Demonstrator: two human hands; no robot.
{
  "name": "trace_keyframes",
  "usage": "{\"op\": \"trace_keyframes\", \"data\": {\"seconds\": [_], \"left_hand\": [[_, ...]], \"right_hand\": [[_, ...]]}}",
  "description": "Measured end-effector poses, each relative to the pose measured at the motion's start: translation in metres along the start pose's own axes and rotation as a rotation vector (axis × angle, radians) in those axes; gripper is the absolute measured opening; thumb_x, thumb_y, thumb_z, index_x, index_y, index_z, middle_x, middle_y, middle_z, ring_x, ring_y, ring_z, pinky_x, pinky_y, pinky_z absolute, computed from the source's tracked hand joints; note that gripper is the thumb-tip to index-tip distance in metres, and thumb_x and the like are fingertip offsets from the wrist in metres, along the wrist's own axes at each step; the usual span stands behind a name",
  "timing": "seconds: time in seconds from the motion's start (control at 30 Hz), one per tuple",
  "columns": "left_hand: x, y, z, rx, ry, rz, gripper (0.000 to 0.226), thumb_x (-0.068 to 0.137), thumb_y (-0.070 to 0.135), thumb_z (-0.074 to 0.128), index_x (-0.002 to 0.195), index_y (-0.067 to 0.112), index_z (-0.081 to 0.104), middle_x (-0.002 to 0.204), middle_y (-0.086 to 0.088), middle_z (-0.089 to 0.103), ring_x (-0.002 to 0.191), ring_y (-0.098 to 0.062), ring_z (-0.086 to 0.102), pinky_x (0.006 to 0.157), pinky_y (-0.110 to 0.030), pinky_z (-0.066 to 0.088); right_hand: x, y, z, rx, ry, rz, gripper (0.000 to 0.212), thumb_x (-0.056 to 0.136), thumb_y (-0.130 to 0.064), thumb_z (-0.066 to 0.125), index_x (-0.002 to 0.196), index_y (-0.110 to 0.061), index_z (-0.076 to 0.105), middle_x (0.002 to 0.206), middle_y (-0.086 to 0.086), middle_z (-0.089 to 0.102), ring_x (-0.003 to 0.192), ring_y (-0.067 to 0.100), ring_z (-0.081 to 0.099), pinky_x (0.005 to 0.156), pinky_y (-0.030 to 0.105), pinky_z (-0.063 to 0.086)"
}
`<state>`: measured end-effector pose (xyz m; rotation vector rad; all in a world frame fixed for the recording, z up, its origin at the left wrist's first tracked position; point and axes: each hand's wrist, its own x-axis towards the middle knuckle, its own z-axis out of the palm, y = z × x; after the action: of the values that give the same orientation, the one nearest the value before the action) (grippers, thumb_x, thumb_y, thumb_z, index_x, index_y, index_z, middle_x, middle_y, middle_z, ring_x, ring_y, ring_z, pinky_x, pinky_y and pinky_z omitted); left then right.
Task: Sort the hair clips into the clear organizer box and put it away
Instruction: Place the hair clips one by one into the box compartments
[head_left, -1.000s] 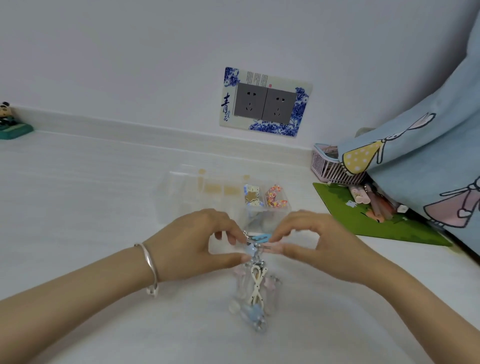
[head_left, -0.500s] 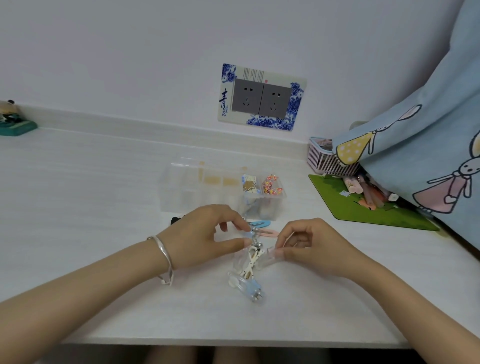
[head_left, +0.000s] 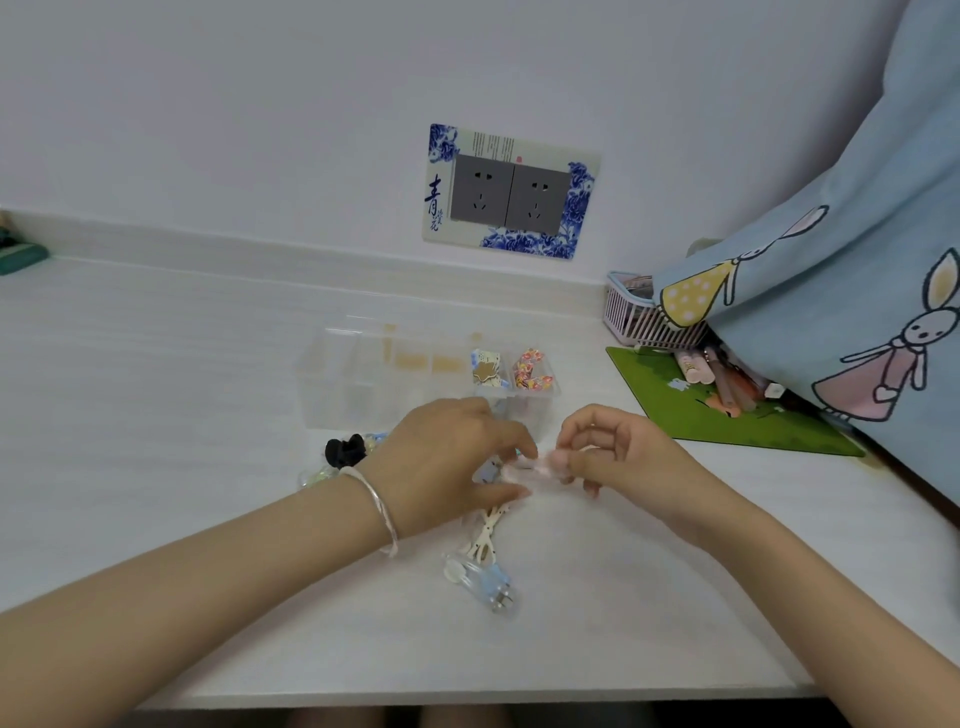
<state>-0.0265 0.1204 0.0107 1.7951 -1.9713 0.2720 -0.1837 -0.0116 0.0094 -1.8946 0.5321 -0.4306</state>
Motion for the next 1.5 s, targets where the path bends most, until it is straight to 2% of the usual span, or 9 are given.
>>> {"op": "trace_keyframes", "data": {"seconds": [0.13, 0.33, 0.43, 0.63, 0.83, 0.97, 1.13, 1.33, 1.5], "left_hand": [[0.007, -0.014, -0.008, 0.009, 0.172, 0.014, 0.027, 0.075, 0.042, 0.057, 0.087, 0.022, 0.072, 0.064, 0.001, 0.066, 0.059, -0.016, 0.061, 0.052, -0.019, 0.041], [0.016, -0.036, -0.031, -0.511, 0.228, -0.263, 0.024, 0.085, 0.036, 0.057, 0.083, 0.019, 0.073, 0.071, 0.008, 0.073, 0.063, -0.002, 0.064, 0.066, -0.018, 0.051], [0.016, -0.051, -0.037, -0.468, 0.229, -0.286, 0.035, 0.085, 0.048, 0.05, 0.085, 0.021, 0.073, 0.076, 0.011, 0.073, 0.073, -0.005, 0.066, 0.07, -0.023, 0.051], [0.0, -0.085, -0.037, -0.241, 0.201, -0.325, 0.047, 0.085, 0.063, 0.033, 0.107, 0.034, 0.063, 0.098, 0.023, 0.064, 0.096, 0.01, 0.052, 0.082, -0.013, 0.04], [-0.014, -0.096, -0.029, -0.252, 0.23, -0.364, 0.05, 0.084, 0.065, 0.027, 0.106, 0.037, 0.062, 0.101, 0.031, 0.058, 0.106, 0.014, 0.046, 0.087, -0.005, 0.032], [-0.018, -0.099, -0.026, -0.277, 0.237, -0.378, 0.049, 0.084, 0.064, 0.028, 0.106, 0.037, 0.062, 0.105, 0.029, 0.059, 0.108, 0.008, 0.047, 0.089, -0.006, 0.033], [-0.021, -0.099, -0.027, -0.294, 0.244, -0.382, 0.046, 0.085, 0.062, 0.03, 0.105, 0.036, 0.062, 0.103, 0.029, 0.059, 0.108, 0.004, 0.049, 0.09, -0.01, 0.035], [-0.025, -0.088, -0.029, -0.314, 0.195, -0.332, 0.04, 0.086, 0.058, 0.033, 0.105, 0.037, 0.061, 0.104, 0.03, 0.058, 0.109, 0.004, 0.049, 0.089, -0.004, 0.032], [-0.029, -0.075, -0.03, -0.339, 0.15, -0.236, 0.03, 0.088, 0.051, 0.041, 0.101, 0.038, 0.064, 0.099, 0.029, 0.062, 0.105, 0.0, 0.053, 0.088, -0.013, 0.04]], "right_hand": [[0.009, -0.019, 0.002, 0.123, 0.012, -0.063, 0.01, 0.081, -0.004, 0.066, 0.087, -0.011, 0.067, 0.081, 0.002, 0.066, 0.065, 0.01, 0.062, 0.058, 0.019, 0.05], [0.04, -0.051, 0.012, 0.141, 0.094, -0.22, 0.026, 0.075, -0.003, 0.07, 0.099, -0.011, 0.068, 0.081, -0.002, 0.071, 0.066, 0.004, 0.065, 0.06, 0.014, 0.051], [0.06, -0.063, 0.015, 0.111, 0.11, -0.263, 0.022, 0.077, -0.012, 0.069, 0.099, -0.012, 0.066, 0.082, 0.0, 0.071, 0.067, 0.005, 0.067, 0.057, 0.014, 0.049], [0.103, -0.066, 0.016, -0.159, 0.119, -0.24, 0.016, 0.08, -0.019, 0.071, 0.094, -0.013, 0.069, 0.082, 0.002, 0.073, 0.063, 0.0, 0.062, 0.058, 0.007, 0.045], [0.126, -0.054, 0.029, -0.404, -0.095, -0.132, 0.012, 0.078, -0.022, 0.073, 0.086, -0.014, 0.072, 0.078, 0.001, 0.074, 0.071, 0.007, 0.064, 0.067, 0.012, 0.047], [0.128, -0.051, 0.035, -0.532, -0.194, -0.15, 0.01, 0.077, -0.023, 0.075, 0.083, -0.016, 0.076, 0.081, -0.002, 0.074, 0.064, 0.0, 0.058, 0.06, 0.009, 0.043], [0.135, -0.047, 0.034, -0.841, -0.088, -0.243, 0.013, 0.082, -0.033, 0.067, 0.084, -0.024, 0.077, 0.092, -0.009, 0.066, 0.086, 0.011, 0.057, 0.078, 0.027, 0.045], [0.104, -0.055, 0.026, -0.633, -0.015, -0.359, 0.008, 0.084, -0.028, 0.066, 0.086, -0.026, 0.073, 0.092, -0.012, 0.064, 0.074, 0.004, 0.05, 0.066, 0.012, 0.037], [0.054, -0.048, 0.025, -0.55, -0.315, -0.272, 0.012, 0.079, -0.027, 0.072, 0.09, -0.025, 0.075, 0.079, -0.013, 0.067, 0.066, 0.002, 0.052, 0.059, 0.008, 0.035]]}}
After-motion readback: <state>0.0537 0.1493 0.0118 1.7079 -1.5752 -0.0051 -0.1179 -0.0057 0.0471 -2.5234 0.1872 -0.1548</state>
